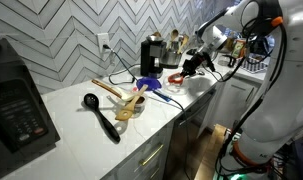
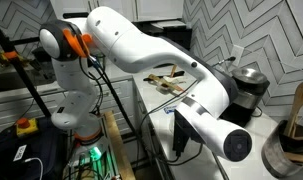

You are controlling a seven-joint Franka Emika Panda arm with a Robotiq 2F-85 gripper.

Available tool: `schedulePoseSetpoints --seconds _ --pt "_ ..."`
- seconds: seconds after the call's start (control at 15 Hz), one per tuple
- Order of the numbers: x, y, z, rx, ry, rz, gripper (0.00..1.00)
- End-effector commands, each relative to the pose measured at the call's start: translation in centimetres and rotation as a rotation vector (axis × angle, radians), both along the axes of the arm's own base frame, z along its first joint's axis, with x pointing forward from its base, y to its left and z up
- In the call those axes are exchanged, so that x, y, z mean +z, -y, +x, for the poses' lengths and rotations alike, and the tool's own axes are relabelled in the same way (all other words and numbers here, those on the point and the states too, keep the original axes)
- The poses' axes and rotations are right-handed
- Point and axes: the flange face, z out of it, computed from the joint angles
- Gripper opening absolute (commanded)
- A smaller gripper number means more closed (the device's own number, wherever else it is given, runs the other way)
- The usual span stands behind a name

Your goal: Remove the orange heart shaped bowl from the coffee maker rack and put it in the clear bowl

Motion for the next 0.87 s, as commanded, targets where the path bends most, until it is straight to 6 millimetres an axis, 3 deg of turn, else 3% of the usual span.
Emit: schedulePoseSetpoints --seconds 0.0,0.2,0.4,0.67,0.73,0.8 --pt "-0.8 -0.5 0.3 -0.008 -0.06 0.014 0.56" --pt "0.2 -0.5 -0.2 -0.007 -0.047 0.029 0.78" --pt "2.9 -1.1 -3.1 0.166 -0.02 0.118 0.99" --pt "7.0 -0.7 -8.1 0.41 -0.036 0.15 1.0" --pt "7.8 -0.4 -8.7 0.467 -0.039 0.157 1.0" --pt "6.5 -0.8 -7.3 0.383 -0.035 0.16 1.0"
